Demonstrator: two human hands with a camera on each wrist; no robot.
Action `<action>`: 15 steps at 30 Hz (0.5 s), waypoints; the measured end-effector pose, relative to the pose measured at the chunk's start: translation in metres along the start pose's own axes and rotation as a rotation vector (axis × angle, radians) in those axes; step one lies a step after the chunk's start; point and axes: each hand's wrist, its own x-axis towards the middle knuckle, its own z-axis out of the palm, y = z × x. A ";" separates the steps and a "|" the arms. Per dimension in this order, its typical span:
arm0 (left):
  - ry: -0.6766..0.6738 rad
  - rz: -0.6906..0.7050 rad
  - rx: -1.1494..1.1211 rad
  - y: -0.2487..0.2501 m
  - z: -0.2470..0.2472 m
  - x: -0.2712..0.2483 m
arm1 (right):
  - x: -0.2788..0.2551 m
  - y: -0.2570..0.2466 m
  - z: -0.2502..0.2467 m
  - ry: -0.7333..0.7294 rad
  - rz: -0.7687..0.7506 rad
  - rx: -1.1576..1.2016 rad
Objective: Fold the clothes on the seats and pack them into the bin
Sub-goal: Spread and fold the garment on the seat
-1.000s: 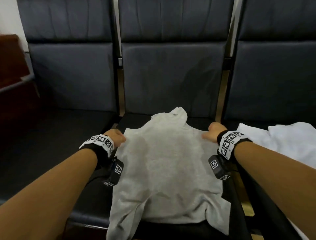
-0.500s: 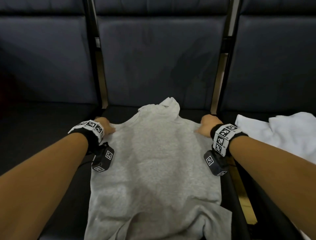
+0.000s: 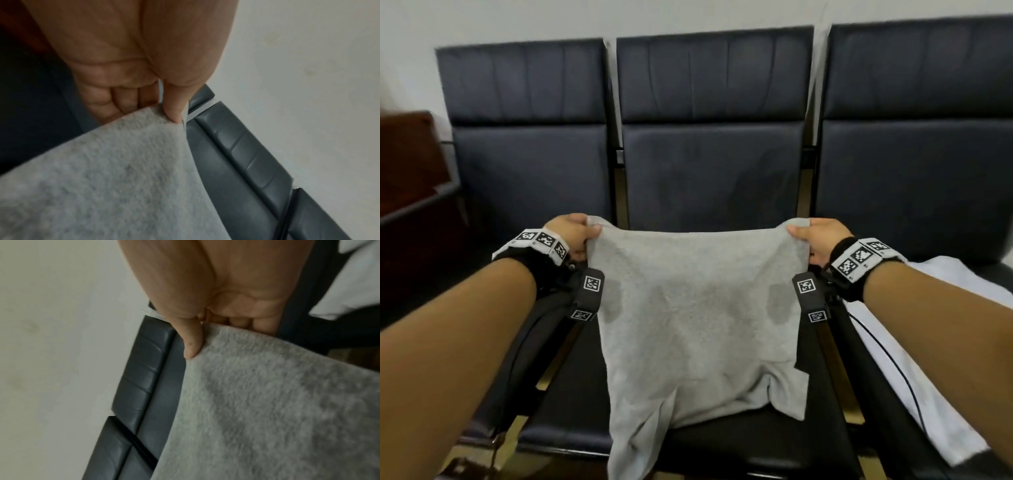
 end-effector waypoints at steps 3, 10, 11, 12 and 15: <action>0.034 0.092 -0.063 0.037 -0.023 -0.033 | -0.018 -0.041 -0.011 0.020 -0.115 -0.007; 0.090 0.388 -0.158 0.126 -0.067 -0.100 | -0.089 -0.142 -0.032 -0.129 -0.331 0.381; 0.085 0.412 -0.036 0.132 -0.070 -0.107 | -0.093 -0.146 -0.035 -0.137 -0.332 0.336; 0.094 0.422 0.153 0.135 -0.071 -0.113 | -0.096 -0.148 -0.038 -0.120 -0.326 0.280; 0.176 0.440 0.627 0.142 -0.068 -0.125 | -0.103 -0.148 -0.047 -0.084 -0.325 0.049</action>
